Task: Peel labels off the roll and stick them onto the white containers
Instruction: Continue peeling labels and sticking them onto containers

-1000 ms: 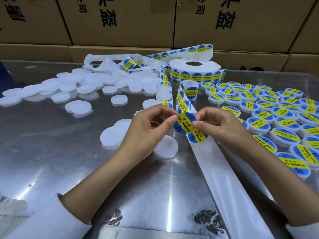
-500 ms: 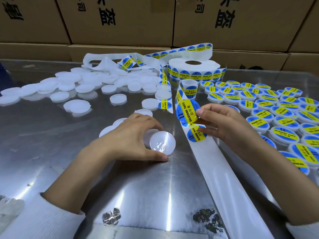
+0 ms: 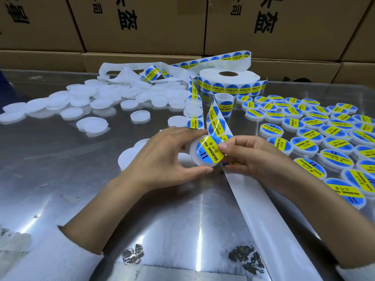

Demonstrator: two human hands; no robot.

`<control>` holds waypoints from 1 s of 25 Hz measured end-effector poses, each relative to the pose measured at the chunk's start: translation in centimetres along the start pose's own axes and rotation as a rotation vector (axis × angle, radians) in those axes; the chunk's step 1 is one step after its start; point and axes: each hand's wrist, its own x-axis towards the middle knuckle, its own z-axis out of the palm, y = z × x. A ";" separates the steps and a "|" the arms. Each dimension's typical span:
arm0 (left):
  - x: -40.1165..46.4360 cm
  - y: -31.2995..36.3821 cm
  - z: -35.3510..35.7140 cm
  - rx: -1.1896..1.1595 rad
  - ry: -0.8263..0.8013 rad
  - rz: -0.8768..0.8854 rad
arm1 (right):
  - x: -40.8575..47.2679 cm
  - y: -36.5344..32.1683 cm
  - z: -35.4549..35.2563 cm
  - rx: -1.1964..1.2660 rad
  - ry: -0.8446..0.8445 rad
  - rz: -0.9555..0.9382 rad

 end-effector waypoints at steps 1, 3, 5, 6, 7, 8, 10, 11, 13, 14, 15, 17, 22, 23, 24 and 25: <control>0.0 0.1 0.1 -0.005 0.009 0.005 | 0.0 0.0 0.0 0.008 -0.002 0.001; 0.0 0.2 0.2 -0.005 0.008 -0.001 | 0.1 0.0 0.0 0.004 0.003 -0.003; 0.0 0.2 0.2 0.001 0.005 -0.004 | 0.1 0.0 0.1 -0.007 0.006 -0.007; 0.0 0.2 0.2 0.004 0.007 0.002 | 0.1 0.0 0.1 -0.010 0.005 -0.008; 0.0 0.3 0.2 0.005 0.010 0.008 | 0.1 0.1 0.1 -0.012 0.003 -0.008; 0.0 0.3 0.2 0.005 0.014 0.013 | 0.1 0.1 0.1 -0.012 0.001 -0.007; 0.0 0.4 0.1 0.005 0.022 0.011 | 0.1 0.1 0.1 -0.013 0.003 -0.006; 0.0 0.4 0.1 0.006 0.026 0.008 | 0.1 0.2 0.1 -0.016 0.005 -0.006; 0.0 0.5 0.1 0.012 0.033 0.007 | 0.1 0.2 0.1 -0.021 0.014 -0.008; 0.0 0.6 0.1 0.016 0.038 0.004 | 0.2 0.2 0.1 -0.023 0.019 -0.011; 0.1 0.6 0.1 0.020 0.045 0.001 | 0.2 0.2 0.2 -0.022 0.025 -0.015; 0.1 0.7 0.1 0.022 0.065 0.000 | 0.1 0.2 0.3 -0.015 0.034 -0.024; 0.1 0.8 0.3 0.018 0.106 0.019 | 0.1 0.1 0.5 -0.002 0.075 -0.025; 0.1 0.8 0.3 0.019 0.117 0.021 | 0.1 0.1 0.6 -0.006 0.088 -0.023; 0.1 0.8 0.4 0.022 0.129 0.024 | 0.1 0.0 0.7 -0.016 0.101 -0.025; 0.1 0.8 0.4 0.030 0.139 0.029 | 0.0 0.0 0.7 -0.034 0.113 -0.030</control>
